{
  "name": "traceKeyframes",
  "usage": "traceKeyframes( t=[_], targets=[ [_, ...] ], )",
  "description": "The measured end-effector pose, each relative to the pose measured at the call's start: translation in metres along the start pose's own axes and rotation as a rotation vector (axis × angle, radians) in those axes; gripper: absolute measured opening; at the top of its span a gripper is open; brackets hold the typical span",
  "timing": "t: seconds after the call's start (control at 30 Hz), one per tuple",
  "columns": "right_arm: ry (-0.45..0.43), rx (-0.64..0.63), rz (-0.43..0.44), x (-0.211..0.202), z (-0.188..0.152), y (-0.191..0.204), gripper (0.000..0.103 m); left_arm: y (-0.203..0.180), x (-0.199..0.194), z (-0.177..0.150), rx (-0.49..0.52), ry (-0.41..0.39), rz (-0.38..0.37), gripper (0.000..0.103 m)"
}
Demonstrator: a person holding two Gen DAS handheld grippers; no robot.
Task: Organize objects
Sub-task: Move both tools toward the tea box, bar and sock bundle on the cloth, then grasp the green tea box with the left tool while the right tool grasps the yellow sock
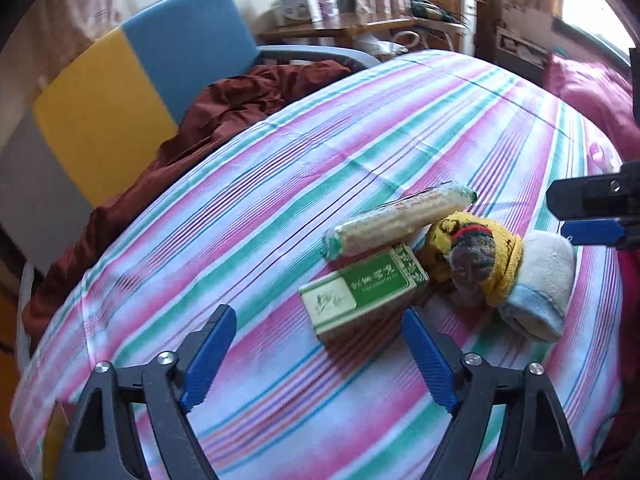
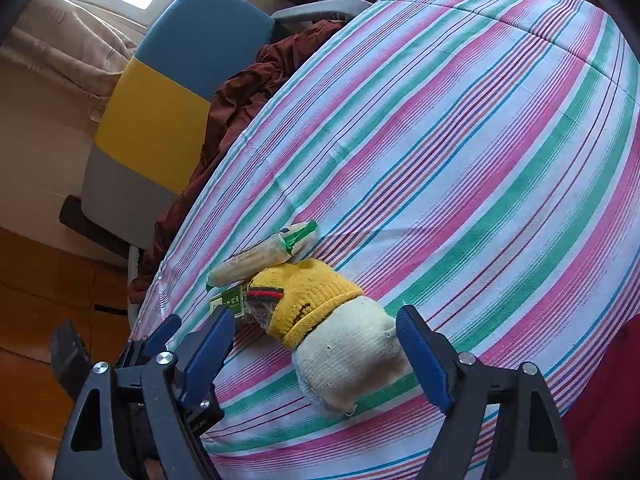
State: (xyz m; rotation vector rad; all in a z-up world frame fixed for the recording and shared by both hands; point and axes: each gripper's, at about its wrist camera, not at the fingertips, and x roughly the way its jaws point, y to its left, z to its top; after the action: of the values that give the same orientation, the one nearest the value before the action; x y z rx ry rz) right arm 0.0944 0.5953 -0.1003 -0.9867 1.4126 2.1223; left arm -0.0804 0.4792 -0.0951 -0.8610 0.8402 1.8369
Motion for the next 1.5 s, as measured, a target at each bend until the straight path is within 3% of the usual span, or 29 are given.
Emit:
traceKeyframes(
  t=[0.1, 0.3, 0.37, 0.43, 0.7, 0.97, 1.13, 1.2, 1.23, 1.5],
  targets=[
    [0.005, 0.004, 0.001, 0.000, 0.000, -0.001, 0.084, -0.006, 0.010, 0.007, 0.082, -0.013, -0.011, 0.091],
    [0.010, 0.003, -0.004, 0.001, 0.000, -0.002, 0.084, -0.016, 0.024, 0.017, 0.140, -0.032, -0.067, 0.094],
    [0.011, 0.007, -0.004, 0.002, 0.001, -0.003, 0.084, -0.020, 0.033, 0.017, 0.155, -0.010, -0.075, 0.080],
    [0.011, 0.012, -0.004, 0.002, 0.001, -0.004, 0.084, -0.018, 0.036, 0.013, 0.110, 0.009, -0.094, 0.075],
    [0.010, 0.015, -0.018, 0.001, 0.001, -0.004, 0.084, -0.014, 0.006, -0.026, -0.067, 0.033, -0.095, 0.075],
    [0.002, 0.011, -0.038, 0.001, 0.001, -0.003, 0.084, -0.029, -0.043, -0.090, -0.218, -0.001, -0.060, 0.075],
    [-0.003, -0.031, -0.066, 0.002, -0.001, 0.004, 0.084, -0.034, -0.070, -0.131, -0.272, -0.051, -0.031, 0.074],
    [-0.008, -0.053, -0.085, 0.003, -0.002, 0.007, 0.084, -0.036, -0.067, -0.145, -0.303, -0.030, -0.041, 0.071],
    [-0.014, -0.066, -0.095, 0.002, -0.002, 0.009, 0.084, -0.036, -0.071, -0.153, -0.313, -0.063, -0.040, 0.071],
    [-0.038, -0.121, -0.166, 0.003, -0.004, 0.016, 0.084, -0.037, -0.075, -0.162, -0.318, -0.115, -0.043, 0.071]
  ],
)
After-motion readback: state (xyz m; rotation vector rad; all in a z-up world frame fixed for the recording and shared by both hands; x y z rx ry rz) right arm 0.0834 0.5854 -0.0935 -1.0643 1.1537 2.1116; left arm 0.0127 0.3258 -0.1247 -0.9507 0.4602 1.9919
